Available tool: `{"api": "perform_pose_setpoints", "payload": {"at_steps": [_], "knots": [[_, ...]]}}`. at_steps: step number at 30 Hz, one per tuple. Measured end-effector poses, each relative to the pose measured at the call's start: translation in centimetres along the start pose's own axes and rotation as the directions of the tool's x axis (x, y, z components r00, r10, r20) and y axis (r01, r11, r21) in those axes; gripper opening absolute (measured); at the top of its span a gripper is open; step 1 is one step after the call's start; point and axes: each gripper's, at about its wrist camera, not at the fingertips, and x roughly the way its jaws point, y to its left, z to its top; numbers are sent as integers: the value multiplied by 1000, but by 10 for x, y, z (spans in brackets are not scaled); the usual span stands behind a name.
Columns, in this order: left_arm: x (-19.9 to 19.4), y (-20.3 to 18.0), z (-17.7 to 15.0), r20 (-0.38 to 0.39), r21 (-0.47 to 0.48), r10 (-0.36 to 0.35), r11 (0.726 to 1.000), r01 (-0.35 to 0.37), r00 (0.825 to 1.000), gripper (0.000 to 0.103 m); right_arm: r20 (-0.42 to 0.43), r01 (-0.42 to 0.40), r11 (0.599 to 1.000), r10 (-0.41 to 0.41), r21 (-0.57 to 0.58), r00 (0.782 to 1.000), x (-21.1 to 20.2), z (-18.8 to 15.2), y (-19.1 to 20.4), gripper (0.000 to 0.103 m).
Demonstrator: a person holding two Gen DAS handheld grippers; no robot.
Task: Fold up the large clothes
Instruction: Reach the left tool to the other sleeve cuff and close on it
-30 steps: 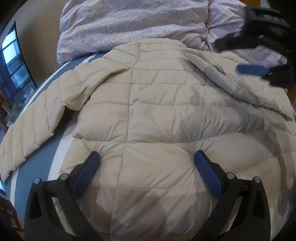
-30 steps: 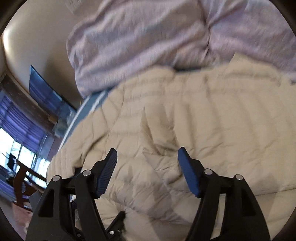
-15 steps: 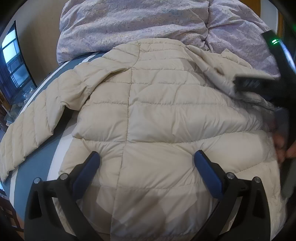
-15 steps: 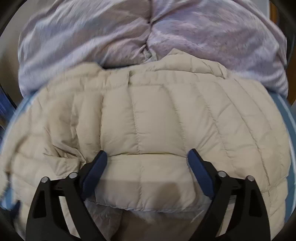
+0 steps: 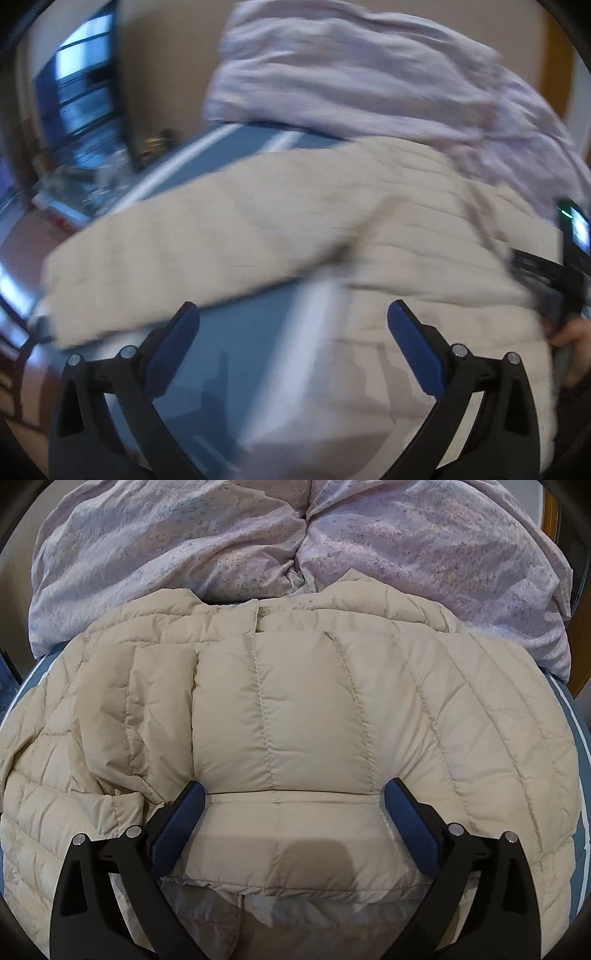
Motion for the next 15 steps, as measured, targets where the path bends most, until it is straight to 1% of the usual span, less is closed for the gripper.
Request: {"api": "perform_pose_setpoints", "payload": {"at_steps": [2, 4, 5, 8, 9, 12, 15], "knots": [[1, 33, 4, -28, -41, 59, 997, -60, 998, 101, -4, -12, 1000, 12, -3, 1000, 0, 0, 0, 102], [1, 62, 7, -56, -87, 79, 993, -84, 995, 101, -5, -13, 1000, 13, -4, 1000, 2, 2, 0, 102], [1, 81, 8, -68, -125, 84, 988, -92, 994, 101, -5, -14, 1000, 14, -4, 1000, 2, 2, 0, 102], [0, 121, 11, -80, -219, 109, 968, -124, 991, 101, -5, -18, 1000, 18, -2, 1000, 2, 2, 0, 102], [0, 131, 11, -83, -247, 106, 961, -123, 991, 101, -5, -21, 1000, 21, -1, 1000, 2, 2, -1, 102], [3, 165, 8, -99, -353, 88, 928, -117, 991, 99, -3, -26, 1000, 26, 2, 1000, 0, 1, -1, 102], [7, 188, 2, -104, -453, 24, 889, -68, 994, 89, -3, -32, 999, 32, 6, 999, 0, 1, -1, 102]]}}
